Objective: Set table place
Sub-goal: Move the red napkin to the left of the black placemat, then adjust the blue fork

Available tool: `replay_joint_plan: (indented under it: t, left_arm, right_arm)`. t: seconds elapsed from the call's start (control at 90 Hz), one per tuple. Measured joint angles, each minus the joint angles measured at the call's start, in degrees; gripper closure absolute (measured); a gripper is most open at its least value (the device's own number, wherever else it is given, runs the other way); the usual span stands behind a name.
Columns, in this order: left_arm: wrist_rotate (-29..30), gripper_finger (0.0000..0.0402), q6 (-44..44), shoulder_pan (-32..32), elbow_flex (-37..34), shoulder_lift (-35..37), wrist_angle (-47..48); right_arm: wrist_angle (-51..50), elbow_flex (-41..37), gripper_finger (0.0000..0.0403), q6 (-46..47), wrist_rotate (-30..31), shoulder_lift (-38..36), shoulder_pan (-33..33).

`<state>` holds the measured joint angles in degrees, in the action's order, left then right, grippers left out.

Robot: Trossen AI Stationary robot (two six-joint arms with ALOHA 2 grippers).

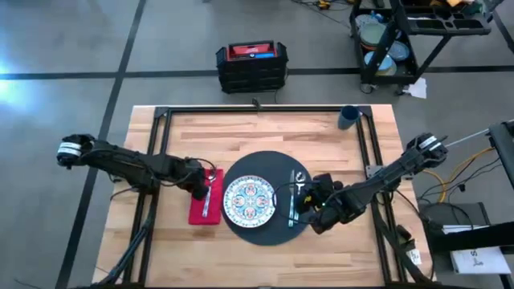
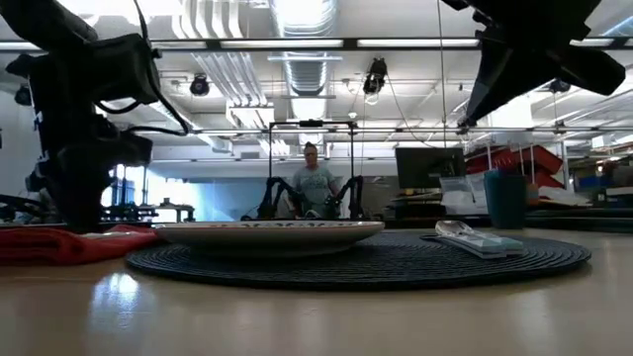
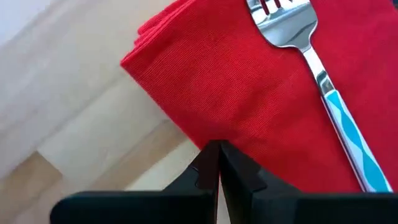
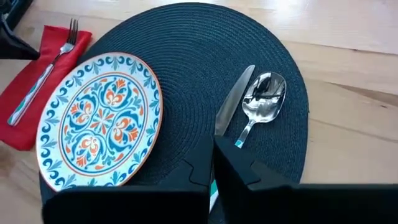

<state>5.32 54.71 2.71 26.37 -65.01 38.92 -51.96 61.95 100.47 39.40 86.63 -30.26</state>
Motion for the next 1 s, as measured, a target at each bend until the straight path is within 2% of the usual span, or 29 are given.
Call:
replay_joint_plan:
  t: [0.433, 0.633, 0.756, 0.833, 1.0]
  left_arm:
    - [-0.21, 0.0402, -0.11, 0.25, 1.73, 2.68, 3.50]
    - [3.18, 0.0402, -1.42, 0.25, 4.05, 3.91, 3.63]
    - [1.53, 0.0402, -2.58, 0.25, 5.35, 3.91, 3.21]
    - [-0.78, 0.0402, 0.64, 0.29, 5.73, 3.93, 3.01]
    - [-0.87, 0.0391, 9.32, 0.36, 5.73, 3.91, 1.47]
  right_arm:
    - [-0.17, 0.00, 0.0398, 1.55, 1.74, 0.00, 0.02]
    - [-0.22, -0.22, 0.0367, 1.52, 2.19, 0.00, 0.02]
    - [-0.20, -0.26, 0.0343, 1.46, 2.50, 0.02, 0.02]
    - [-0.20, -0.30, 0.0328, 1.40, 2.63, 0.04, 0.02]
    - [-0.20, -0.35, 0.0297, 0.35, 2.71, 0.10, 0.02]
